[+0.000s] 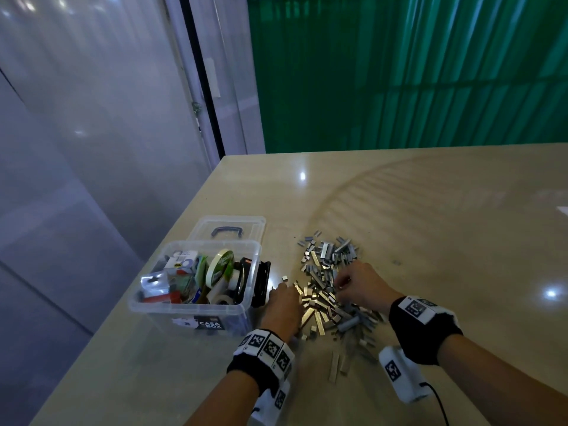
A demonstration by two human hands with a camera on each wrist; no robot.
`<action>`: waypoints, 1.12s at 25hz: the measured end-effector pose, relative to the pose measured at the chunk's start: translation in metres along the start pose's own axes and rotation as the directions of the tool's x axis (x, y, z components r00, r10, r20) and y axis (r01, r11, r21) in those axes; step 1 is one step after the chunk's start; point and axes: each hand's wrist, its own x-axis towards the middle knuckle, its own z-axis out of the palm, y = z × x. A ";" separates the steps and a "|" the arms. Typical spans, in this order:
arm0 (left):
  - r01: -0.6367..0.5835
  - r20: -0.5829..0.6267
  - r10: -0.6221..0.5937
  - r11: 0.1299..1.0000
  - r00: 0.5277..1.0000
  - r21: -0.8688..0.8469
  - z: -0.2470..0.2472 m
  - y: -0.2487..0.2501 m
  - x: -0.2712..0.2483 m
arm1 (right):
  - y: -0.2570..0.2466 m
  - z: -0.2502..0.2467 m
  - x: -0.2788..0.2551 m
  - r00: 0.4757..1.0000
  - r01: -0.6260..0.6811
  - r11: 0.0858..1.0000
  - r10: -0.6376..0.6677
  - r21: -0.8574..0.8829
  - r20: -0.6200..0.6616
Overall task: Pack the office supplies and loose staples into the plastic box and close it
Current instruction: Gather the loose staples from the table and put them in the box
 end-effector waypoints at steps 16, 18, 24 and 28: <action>-0.397 -0.154 0.376 0.906 0.914 -0.148 -0.088 0.013 -0.052 | -0.093 -0.014 0.016 0.930 0.208 0.963 -0.141 0.171 -0.339; -0.425 -0.271 0.358 0.870 0.893 -0.250 -0.118 -0.004 -0.059 | -0.116 -0.013 0.025 0.919 0.251 0.943 -0.161 0.218 -0.361; -0.353 -0.529 0.100 0.845 0.843 -0.402 -0.171 -0.100 -0.066 | -0.182 0.013 0.052 0.904 0.364 0.879 -0.253 0.309 -0.344; -0.253 -0.521 0.010 0.881 0.854 -0.399 -0.176 -0.155 -0.063 | -0.220 0.037 0.062 0.895 0.401 0.878 -0.315 0.260 -0.317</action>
